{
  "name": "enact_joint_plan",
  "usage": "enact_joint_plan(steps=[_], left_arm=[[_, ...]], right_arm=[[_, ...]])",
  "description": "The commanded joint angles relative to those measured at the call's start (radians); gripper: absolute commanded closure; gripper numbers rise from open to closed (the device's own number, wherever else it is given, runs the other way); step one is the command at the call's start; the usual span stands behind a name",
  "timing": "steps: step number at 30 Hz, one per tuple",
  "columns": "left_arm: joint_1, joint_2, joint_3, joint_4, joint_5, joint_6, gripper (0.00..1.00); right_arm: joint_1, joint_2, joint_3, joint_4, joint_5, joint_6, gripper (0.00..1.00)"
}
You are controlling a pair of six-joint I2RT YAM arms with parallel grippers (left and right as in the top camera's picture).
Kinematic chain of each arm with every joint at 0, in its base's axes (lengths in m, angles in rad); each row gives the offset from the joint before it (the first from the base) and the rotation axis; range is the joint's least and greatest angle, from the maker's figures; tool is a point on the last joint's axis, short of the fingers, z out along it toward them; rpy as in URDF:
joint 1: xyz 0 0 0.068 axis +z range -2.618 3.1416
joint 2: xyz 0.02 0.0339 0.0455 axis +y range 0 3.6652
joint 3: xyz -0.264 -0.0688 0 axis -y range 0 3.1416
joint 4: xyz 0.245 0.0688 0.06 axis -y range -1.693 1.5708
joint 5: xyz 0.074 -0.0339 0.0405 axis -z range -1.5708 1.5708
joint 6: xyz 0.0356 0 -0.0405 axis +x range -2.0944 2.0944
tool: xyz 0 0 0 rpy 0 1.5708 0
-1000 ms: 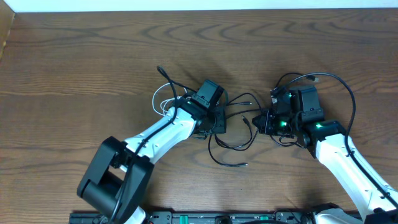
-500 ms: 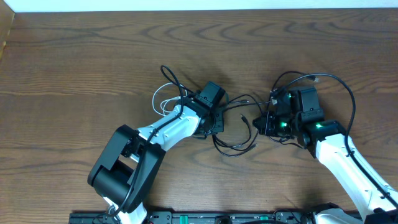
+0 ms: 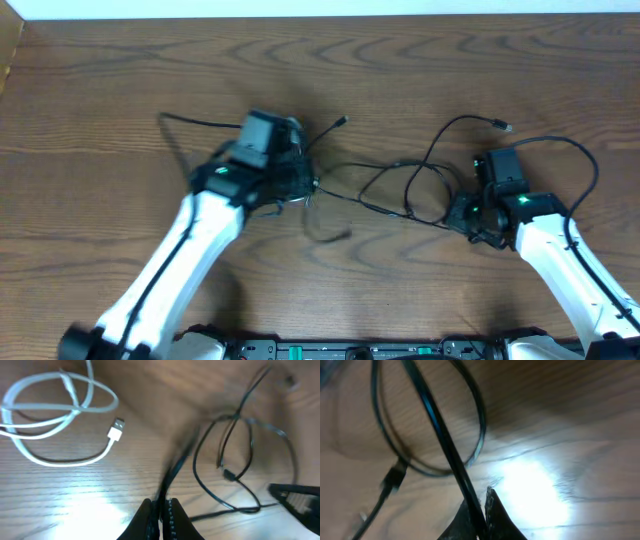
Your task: Untangle cables
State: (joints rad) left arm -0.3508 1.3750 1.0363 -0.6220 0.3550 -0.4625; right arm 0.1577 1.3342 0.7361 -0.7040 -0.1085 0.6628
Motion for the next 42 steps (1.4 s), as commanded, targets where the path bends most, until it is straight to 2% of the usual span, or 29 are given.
enact_joint_plan(steps=[1,7,9,10,13,18,21,28,37,42], left_arm=[[0.097,-0.079,-0.002,-0.022,-0.048,0.043,0.92],[0.122,-0.086,-0.002,-0.053,-0.032,0.043,0.93],[0.11,-0.068,-0.002,-0.054,0.025,0.043,0.78],[0.098,-0.053,-0.002,-0.054,0.047,0.043,0.71],[0.061,-0.027,-0.002,-0.054,0.057,0.043,0.71],[-0.025,0.002,-0.002,-0.039,0.057,0.043,0.71],[-0.089,0.014,-0.002,-0.02,0.057,0.048,0.71],[-0.235,0.1,-0.002,0.071,0.056,0.152,0.71],[-0.267,0.269,-0.002,0.211,0.06,0.159,0.71],[-0.269,0.345,-0.002,0.276,0.224,0.16,0.71]], right_arm=[[-0.065,0.001,0.002,-0.018,0.155,0.025,0.99],[-0.089,0.001,0.002,-0.009,0.109,0.021,0.99],[-0.089,0.001,0.002,0.062,-0.064,-0.088,0.99],[-0.089,0.001,0.002,0.131,-0.228,-0.176,0.99],[-0.081,0.001,0.002,0.25,-0.521,-0.291,0.99],[-0.062,0.001,0.002,0.435,-0.846,-0.331,0.99],[-0.053,0.001,0.002,0.489,-0.897,-0.33,0.99],[-0.036,0.001,0.002,0.567,-1.008,-0.33,0.99],[-0.036,0.001,0.002,0.566,-1.009,-0.33,0.99],[-0.036,0.001,0.002,0.566,-1.008,-0.331,0.99]])
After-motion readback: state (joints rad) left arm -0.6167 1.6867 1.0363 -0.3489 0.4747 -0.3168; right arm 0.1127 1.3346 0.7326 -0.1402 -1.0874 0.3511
